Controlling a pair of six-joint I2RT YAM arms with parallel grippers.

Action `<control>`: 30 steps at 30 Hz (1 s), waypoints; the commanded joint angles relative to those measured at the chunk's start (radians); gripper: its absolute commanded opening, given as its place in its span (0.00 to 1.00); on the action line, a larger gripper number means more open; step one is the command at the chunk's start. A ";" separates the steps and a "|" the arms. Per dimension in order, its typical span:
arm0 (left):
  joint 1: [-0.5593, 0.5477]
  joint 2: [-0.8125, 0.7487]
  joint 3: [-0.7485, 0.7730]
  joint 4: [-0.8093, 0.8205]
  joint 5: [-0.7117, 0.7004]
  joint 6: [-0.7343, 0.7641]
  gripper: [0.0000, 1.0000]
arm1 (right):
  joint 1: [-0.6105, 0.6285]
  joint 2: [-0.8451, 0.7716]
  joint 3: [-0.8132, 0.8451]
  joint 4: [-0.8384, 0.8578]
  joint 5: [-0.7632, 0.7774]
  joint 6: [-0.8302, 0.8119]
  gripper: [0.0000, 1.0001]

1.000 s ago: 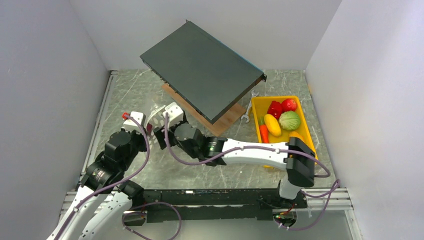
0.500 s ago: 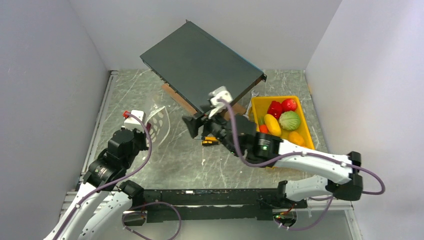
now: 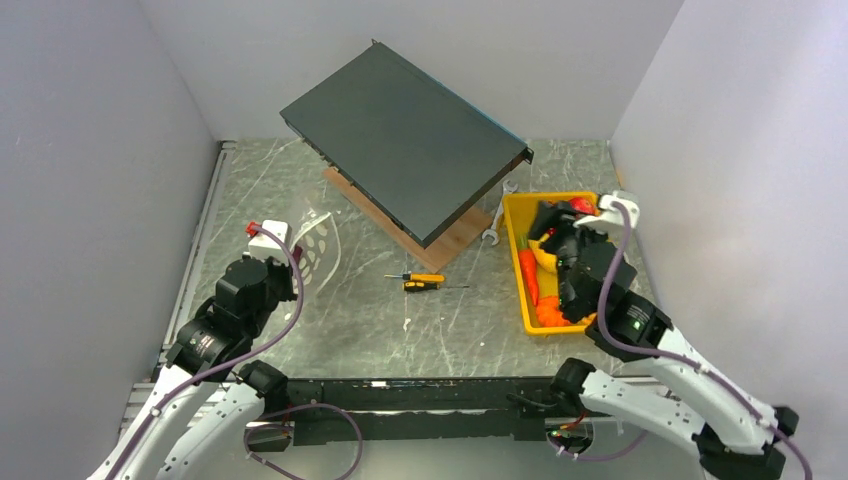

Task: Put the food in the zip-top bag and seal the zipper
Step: Pick up the fake vegetable from the bin.

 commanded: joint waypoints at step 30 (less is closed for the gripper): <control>-0.005 0.002 0.007 0.028 0.034 0.005 0.00 | -0.921 0.584 -0.111 0.040 -0.803 0.416 0.70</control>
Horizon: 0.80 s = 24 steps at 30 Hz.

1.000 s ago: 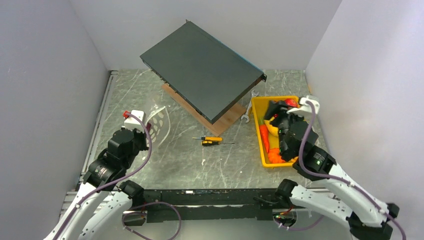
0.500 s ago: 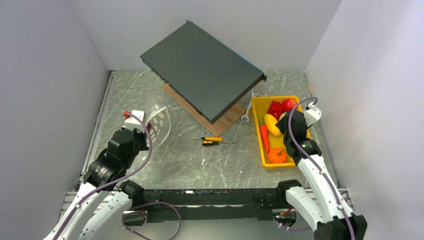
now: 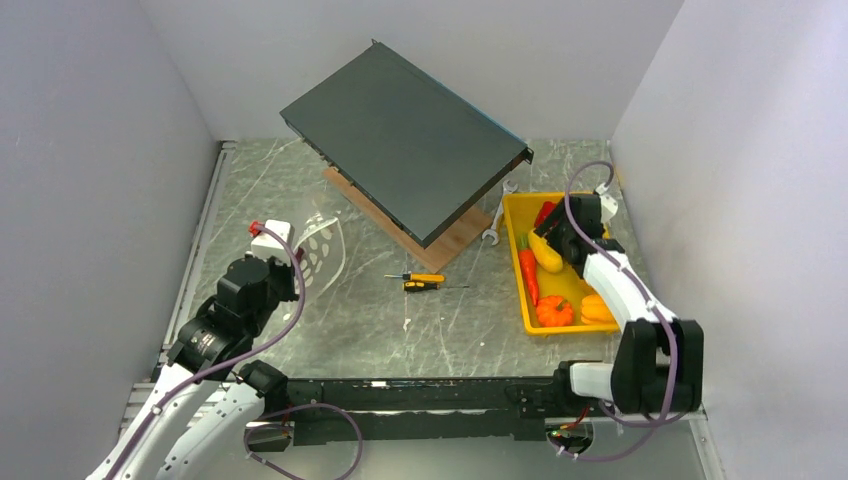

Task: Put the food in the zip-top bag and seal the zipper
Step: Pick up the fake vegetable from the bin.

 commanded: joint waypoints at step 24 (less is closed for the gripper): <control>-0.008 -0.019 0.003 0.033 -0.012 0.004 0.00 | -0.035 0.609 0.460 -0.026 0.061 -0.220 0.74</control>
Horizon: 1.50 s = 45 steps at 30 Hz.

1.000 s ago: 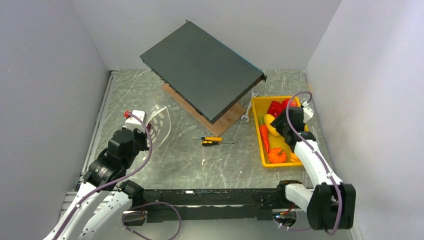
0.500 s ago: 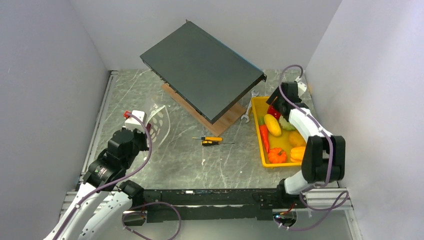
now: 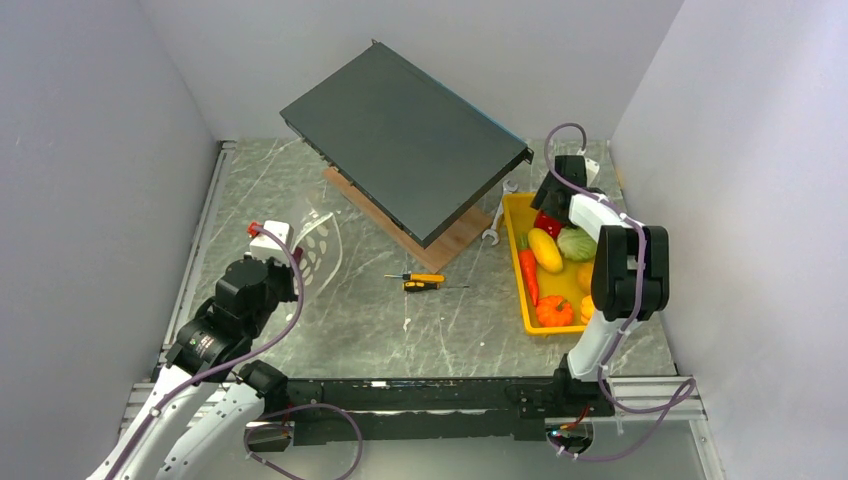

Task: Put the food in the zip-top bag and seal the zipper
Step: Pick up the fake vegetable from the bin, then place the fake vegetable in the zipper food storage bag.

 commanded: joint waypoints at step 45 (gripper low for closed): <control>-0.004 0.007 0.007 0.021 -0.026 -0.012 0.00 | 0.716 -0.741 0.096 0.348 -0.455 -0.194 0.00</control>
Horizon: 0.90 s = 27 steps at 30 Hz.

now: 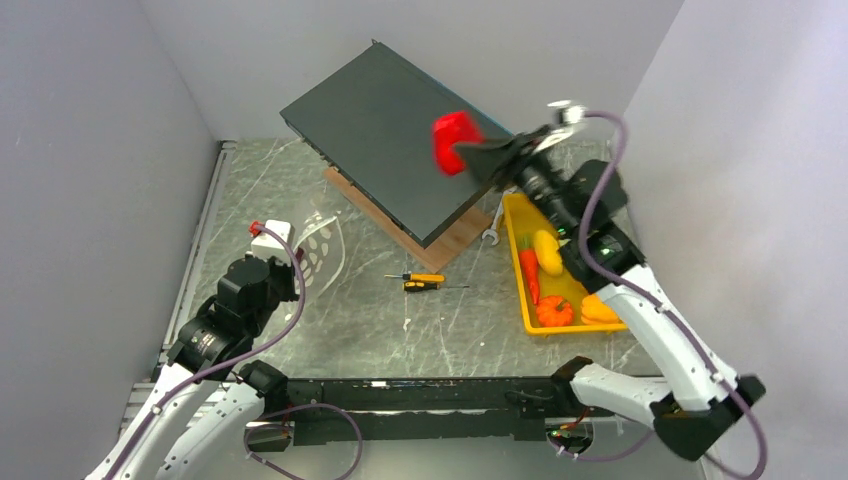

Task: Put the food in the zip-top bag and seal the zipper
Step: Place the fake vegetable in the zipper food storage bag.

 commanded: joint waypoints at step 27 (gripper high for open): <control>-0.005 -0.094 -0.003 0.041 -0.033 -0.017 0.00 | 0.909 0.516 0.036 0.269 0.720 -0.252 0.00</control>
